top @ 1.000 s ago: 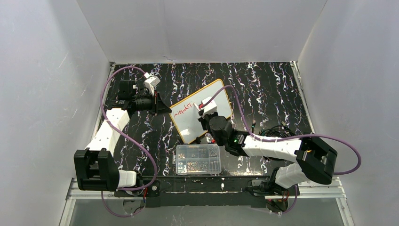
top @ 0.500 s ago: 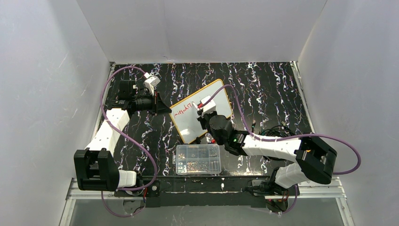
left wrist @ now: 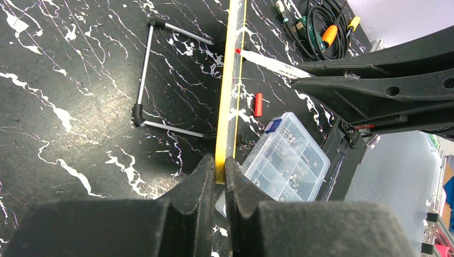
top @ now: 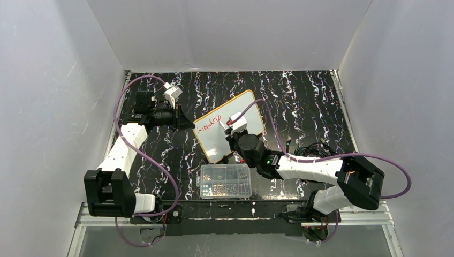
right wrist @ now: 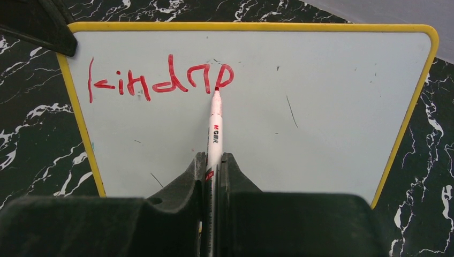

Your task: Write a sentence on the whiteboard

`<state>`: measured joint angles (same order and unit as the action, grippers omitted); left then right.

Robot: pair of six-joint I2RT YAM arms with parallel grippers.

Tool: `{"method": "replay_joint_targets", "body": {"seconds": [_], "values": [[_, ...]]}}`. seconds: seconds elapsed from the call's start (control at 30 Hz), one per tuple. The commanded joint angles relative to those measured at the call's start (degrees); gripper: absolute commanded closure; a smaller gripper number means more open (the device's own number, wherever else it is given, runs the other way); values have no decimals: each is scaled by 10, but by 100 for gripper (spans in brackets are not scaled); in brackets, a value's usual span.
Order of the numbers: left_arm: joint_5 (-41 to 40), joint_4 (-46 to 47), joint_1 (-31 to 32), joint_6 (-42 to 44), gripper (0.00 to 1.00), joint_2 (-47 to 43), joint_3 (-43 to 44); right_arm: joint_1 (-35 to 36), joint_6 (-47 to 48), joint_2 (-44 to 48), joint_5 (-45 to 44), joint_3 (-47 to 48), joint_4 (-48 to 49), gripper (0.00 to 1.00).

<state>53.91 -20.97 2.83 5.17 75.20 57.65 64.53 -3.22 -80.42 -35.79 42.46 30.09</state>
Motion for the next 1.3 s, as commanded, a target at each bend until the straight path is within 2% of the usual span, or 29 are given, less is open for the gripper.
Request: {"method": "replay_joint_targets", "body": {"seconds": [0.0,0.53,0.83,1.27], "values": [[20,-13,3,5,100,-19,6,4,-13,12,-4,-5,-10,99],[19,-13,3,5,100,-20,5,7,7,15,-68,6,-3,99],[19,-13,2,5,100,-21,5,5,26,41,-70,8,34,99],[21,-13,3,5,100,-20,5,-20,30,3,-42,32,48,99]]}}
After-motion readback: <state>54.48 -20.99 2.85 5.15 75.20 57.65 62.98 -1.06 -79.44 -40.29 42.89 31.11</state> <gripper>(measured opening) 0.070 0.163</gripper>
